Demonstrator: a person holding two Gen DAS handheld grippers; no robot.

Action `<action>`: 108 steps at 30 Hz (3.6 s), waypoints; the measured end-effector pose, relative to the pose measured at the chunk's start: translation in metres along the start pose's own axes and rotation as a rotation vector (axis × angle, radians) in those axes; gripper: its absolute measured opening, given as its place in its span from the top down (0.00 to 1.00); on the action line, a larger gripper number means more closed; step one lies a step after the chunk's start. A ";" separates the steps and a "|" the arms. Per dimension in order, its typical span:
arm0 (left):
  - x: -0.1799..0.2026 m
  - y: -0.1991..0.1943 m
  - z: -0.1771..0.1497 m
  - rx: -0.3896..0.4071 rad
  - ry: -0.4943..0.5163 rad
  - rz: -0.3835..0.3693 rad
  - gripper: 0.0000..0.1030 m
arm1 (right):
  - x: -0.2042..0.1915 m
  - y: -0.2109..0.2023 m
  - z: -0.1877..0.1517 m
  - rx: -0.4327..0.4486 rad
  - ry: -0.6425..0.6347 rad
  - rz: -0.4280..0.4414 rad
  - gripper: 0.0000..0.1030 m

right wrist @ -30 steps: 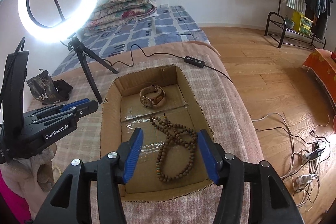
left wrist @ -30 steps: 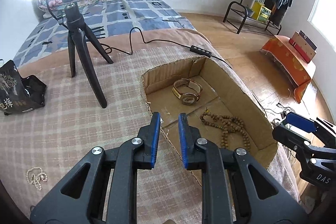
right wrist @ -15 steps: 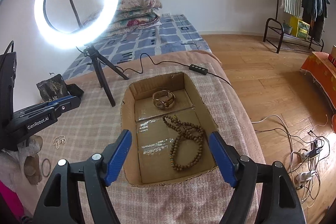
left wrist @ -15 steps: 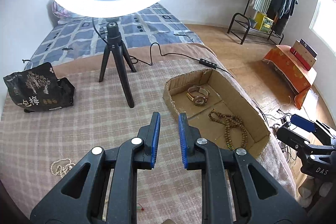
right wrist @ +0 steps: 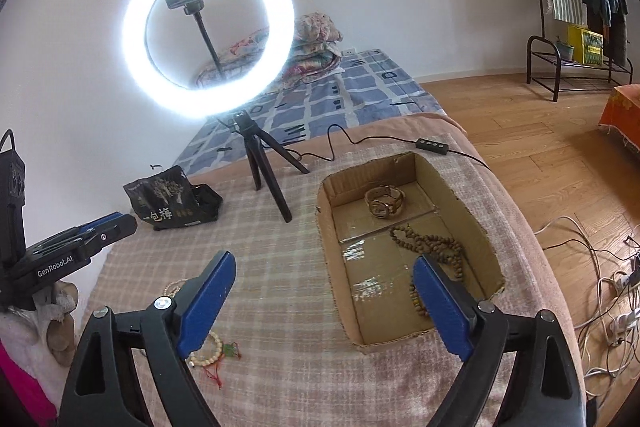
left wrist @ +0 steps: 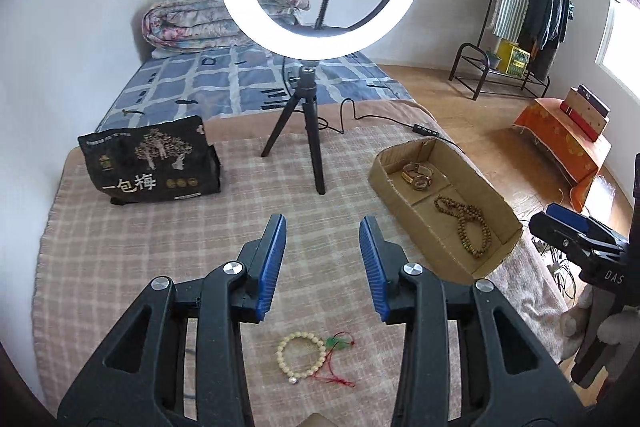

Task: Organize jewelry
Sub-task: 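Withdraw both open tools from the box back over the blanket, then move the left tool toward the blue bangle while the right tool approaches the cream bead bracelet, then close the left tool on the blue bangle while the right tool grasps the cream bead bracelet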

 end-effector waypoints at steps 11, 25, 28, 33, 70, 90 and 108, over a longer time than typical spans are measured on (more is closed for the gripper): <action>-0.075 -0.049 -0.051 -0.026 -0.064 0.080 0.63 | -0.065 0.009 -0.022 -0.028 -0.144 0.054 0.00; -0.161 -0.042 -0.113 -0.156 -0.226 0.103 0.63 | -0.120 0.061 -0.048 -0.238 -0.237 0.135 0.02; -0.170 -0.034 -0.124 -0.191 -0.246 0.109 0.63 | -0.132 0.074 -0.055 -0.288 -0.254 0.168 0.07; -0.181 -0.022 -0.140 -0.235 -0.268 0.099 0.63 | -0.150 0.092 -0.070 -0.347 -0.297 0.191 0.12; -0.185 0.053 -0.173 -0.324 -0.413 0.056 0.30 | -0.169 0.156 -0.117 -0.504 -0.383 0.181 0.35; -0.156 0.071 -0.179 -0.360 -0.269 0.146 0.23 | -0.175 0.169 -0.122 -0.520 -0.420 0.177 0.50; -0.153 0.077 -0.185 -0.364 -0.194 0.203 0.22 | -0.198 0.171 -0.134 -0.485 -0.555 0.131 0.79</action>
Point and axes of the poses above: each gripper's, at about its wrist camera, not at the fingertips, and y roughly the way its jaws point, x to its right, z to its top, the point moved 2 cm from there along y, roughly the way its jaws point, and after that the axes turned 8 degrees about -z, right-handed, at the moved point
